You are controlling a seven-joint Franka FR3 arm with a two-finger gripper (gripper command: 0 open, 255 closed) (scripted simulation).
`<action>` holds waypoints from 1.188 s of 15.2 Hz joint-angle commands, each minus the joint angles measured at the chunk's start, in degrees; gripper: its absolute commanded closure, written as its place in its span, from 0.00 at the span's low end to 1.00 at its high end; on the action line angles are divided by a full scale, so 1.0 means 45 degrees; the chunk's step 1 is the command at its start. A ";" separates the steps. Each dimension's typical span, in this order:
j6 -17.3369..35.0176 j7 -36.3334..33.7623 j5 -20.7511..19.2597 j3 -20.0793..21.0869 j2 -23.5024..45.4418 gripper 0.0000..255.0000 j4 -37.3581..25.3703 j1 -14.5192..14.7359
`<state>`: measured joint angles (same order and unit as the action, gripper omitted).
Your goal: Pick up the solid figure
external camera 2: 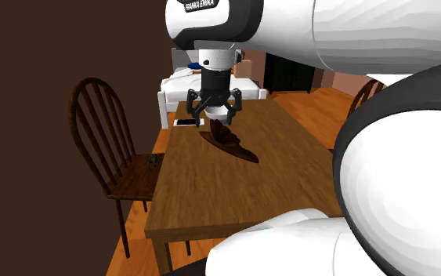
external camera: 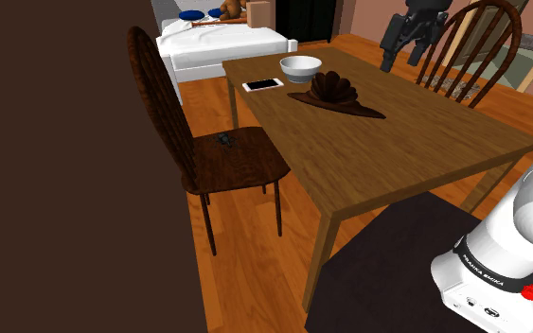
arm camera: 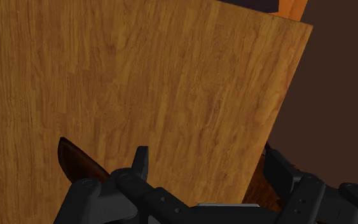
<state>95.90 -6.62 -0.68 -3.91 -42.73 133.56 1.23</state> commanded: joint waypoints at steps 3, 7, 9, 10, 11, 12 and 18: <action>0.0564 0.0207 -0.0198 -0.0130 0.0917 0.00 -0.0321 -0.0030; 0.1557 0.0590 -0.0537 -0.0375 0.2798 0.00 -0.1160 -0.0088; 0.1979 0.0770 -0.0679 -0.0490 0.3754 0.00 -0.1675 -0.0115; 0.2170 0.0858 -0.0742 -0.0546 0.4235 0.00 -0.1956 -0.0129; 0.2348 0.0945 -0.0800 -0.0599 0.4718 0.00 -0.2254 -0.0143; 0.2512 0.1031 -0.0854 -0.0651 0.5202 0.00 -0.2567 -0.0158; 0.3201 0.1540 -0.1074 -0.0923 0.8141 0.00 -0.4788 -0.0272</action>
<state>109.85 -0.28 -5.41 -7.74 -8.80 114.30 0.17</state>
